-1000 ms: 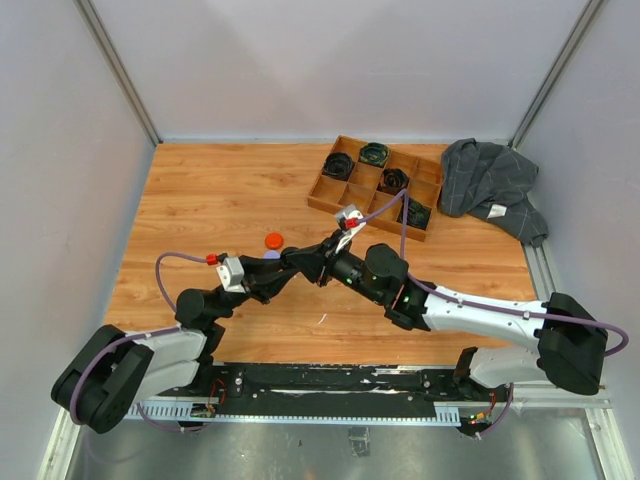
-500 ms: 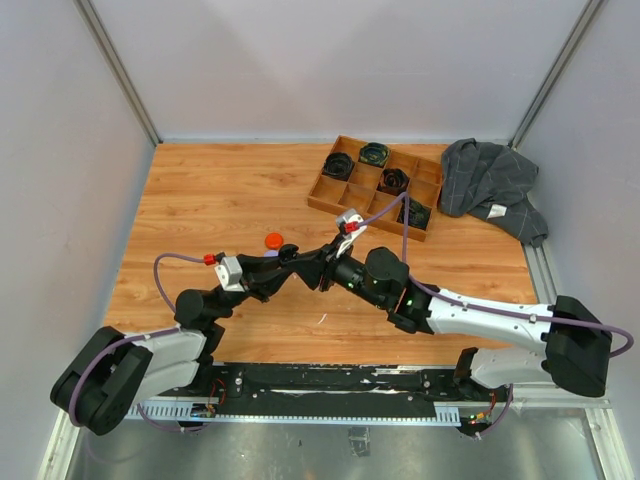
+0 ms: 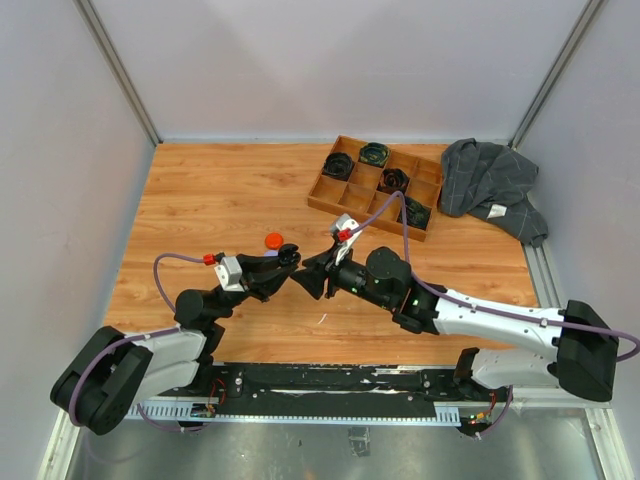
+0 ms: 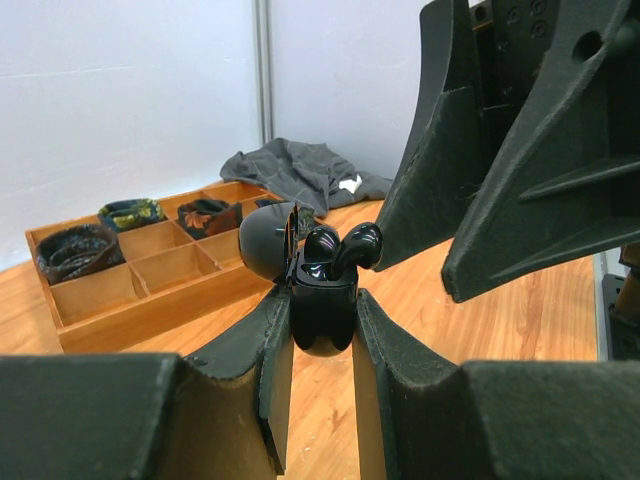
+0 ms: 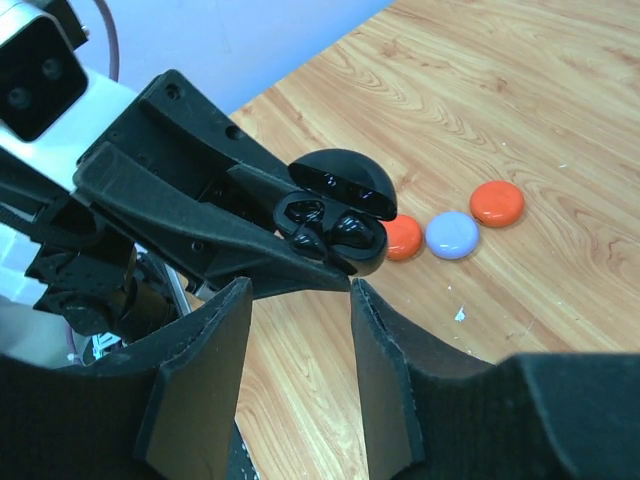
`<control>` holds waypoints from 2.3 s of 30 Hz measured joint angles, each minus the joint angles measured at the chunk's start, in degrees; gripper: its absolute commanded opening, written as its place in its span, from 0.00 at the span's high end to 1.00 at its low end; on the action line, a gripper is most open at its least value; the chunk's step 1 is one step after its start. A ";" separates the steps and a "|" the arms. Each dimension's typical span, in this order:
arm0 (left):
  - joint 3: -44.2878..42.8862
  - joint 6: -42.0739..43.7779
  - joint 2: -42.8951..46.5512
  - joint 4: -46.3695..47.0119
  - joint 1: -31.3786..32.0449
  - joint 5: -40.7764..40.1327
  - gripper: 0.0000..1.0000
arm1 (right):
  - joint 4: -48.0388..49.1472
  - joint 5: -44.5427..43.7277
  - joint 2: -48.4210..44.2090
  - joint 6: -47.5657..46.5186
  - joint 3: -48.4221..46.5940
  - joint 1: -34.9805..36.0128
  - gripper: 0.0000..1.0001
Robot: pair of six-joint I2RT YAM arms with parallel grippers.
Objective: Insert the wireless bluetooth earbuds into the charging case
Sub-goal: Adjust the earbud with the charging case.
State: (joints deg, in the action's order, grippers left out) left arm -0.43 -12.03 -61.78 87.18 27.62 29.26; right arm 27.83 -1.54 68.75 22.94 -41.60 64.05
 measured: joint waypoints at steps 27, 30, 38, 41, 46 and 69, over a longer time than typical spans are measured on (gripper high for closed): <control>0.00 -1.01 -4.02 0.28 0.00 7.17 0.89 | -10.21 14.93 -5.73 -29.62 0.42 -0.28 0.21; 0.00 -1.14 -4.13 0.28 0.00 7.74 0.89 | -10.23 15.34 -5.31 -30.62 0.44 -0.28 0.21; 0.00 -1.27 -4.50 0.17 -0.02 8.04 0.89 | -10.16 16.74 -2.73 -31.17 0.35 -0.31 0.25; 0.00 -1.31 -4.50 0.20 -0.02 8.11 0.89 | -10.16 17.73 -2.71 -31.17 0.13 -0.31 0.26; 0.00 -1.31 -4.50 0.28 -0.02 8.04 0.89 | -11.04 20.68 -2.21 -31.10 -0.24 -0.28 0.27; 0.00 -1.36 -5.53 0.35 -0.02 8.35 0.89 | -15.39 21.77 -4.94 -31.12 -4.20 -0.28 0.24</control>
State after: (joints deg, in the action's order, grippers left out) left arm -0.43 -13.39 -67.31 87.53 27.59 37.60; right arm 12.45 20.23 63.81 -8.19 -45.80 63.77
